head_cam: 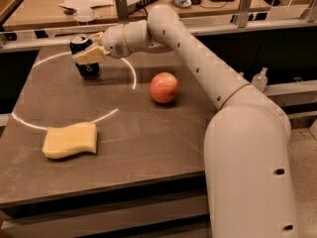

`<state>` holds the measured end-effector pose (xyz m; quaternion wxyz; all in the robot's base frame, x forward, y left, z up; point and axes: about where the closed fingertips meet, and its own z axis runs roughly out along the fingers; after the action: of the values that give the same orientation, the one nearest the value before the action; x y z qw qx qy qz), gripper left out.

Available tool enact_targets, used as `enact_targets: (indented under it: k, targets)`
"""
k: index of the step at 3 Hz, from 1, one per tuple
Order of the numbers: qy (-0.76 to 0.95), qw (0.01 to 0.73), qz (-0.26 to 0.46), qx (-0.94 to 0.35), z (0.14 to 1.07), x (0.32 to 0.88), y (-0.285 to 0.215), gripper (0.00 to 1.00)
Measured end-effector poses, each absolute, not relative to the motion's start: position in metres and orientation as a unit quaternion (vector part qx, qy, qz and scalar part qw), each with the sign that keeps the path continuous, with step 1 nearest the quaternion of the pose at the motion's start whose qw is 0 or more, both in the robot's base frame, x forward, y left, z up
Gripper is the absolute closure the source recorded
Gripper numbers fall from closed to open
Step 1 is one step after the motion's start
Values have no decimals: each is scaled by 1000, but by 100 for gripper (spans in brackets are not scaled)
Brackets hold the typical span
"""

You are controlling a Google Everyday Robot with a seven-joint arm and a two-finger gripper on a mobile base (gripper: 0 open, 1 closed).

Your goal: Move pepsi can near sponge

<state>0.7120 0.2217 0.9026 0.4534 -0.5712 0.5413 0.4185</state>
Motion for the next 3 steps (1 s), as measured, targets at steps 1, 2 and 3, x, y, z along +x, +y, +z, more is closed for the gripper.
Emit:
enact_targets:
  k: [1,2,3]
  targets:
    - [525,453,427,-580,917,692,226,100]
    - [511,461,444,-575,922,654,225,100]
    - [511,456,459,-566,910,610,230,100]
